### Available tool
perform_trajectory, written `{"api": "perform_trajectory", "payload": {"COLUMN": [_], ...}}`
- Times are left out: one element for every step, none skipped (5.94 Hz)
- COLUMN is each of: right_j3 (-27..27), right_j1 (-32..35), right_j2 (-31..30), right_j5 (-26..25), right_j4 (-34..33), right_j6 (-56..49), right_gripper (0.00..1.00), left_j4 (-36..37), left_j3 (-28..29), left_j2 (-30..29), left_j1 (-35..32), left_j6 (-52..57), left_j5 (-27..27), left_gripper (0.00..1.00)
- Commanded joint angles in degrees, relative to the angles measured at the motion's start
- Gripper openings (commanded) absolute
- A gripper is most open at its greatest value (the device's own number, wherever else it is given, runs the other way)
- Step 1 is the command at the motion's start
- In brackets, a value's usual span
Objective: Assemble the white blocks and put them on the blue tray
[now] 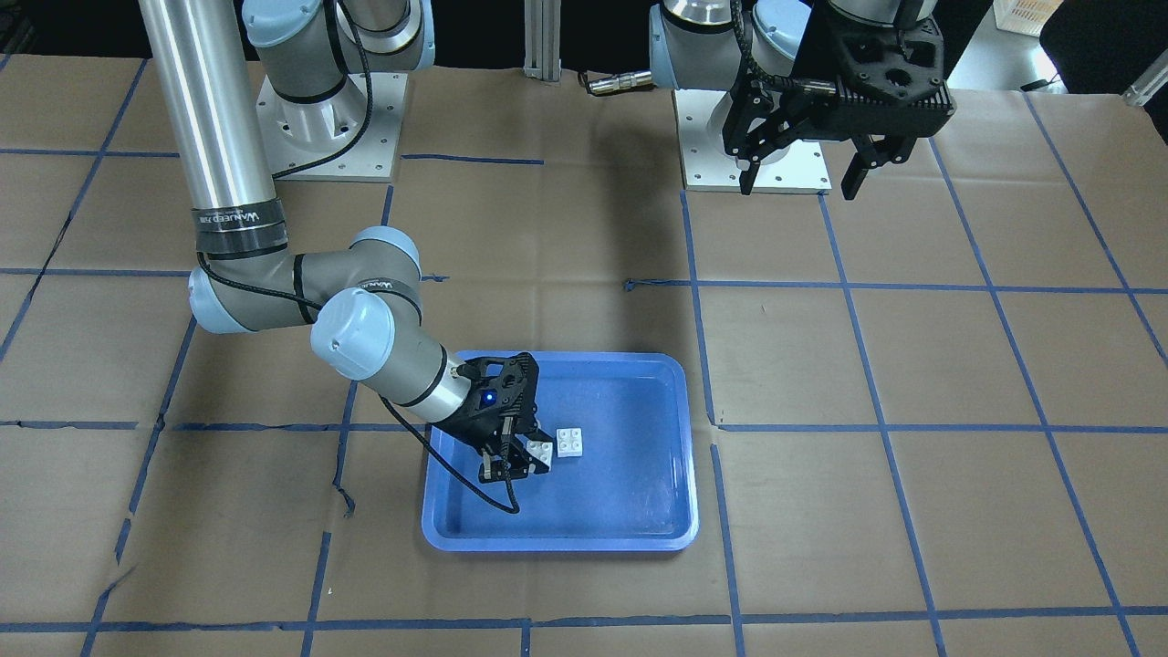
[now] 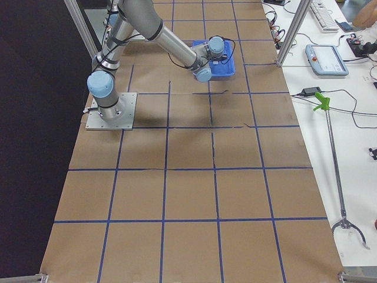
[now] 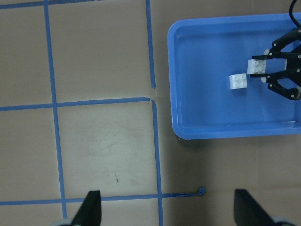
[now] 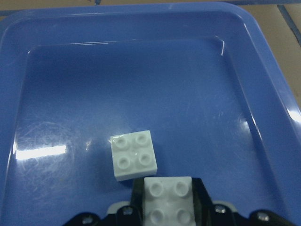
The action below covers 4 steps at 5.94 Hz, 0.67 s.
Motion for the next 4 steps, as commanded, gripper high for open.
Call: {"api": "perform_trajectory", "payload": {"right_j3": [1.0,1.1,1.1,1.0], "right_j1": [0.1,0.5,0.9,1.9], "right_j2": [-0.6,-0.5,-0.4,-0.2], "right_j5": [0.0,0.0,0.0,0.0], "right_j4": [0.0,0.0,0.0,-0.1], "right_j6": [0.7,0.7,0.7,0.7], "right_gripper": [0.25,0.25,0.25,0.26], "left_j4": [0.0,0.0,0.0,0.0], "left_j3": [0.0,0.0,0.1,0.0], "left_j2": [0.0,0.0,0.0,0.0], "left_j1": [0.0,0.0,0.0,0.0], "left_j6": [0.0,0.0,0.0,0.0], "left_j5": [0.1,0.1,0.1,0.2], "left_gripper": [0.99,0.99,0.99,0.99]}}
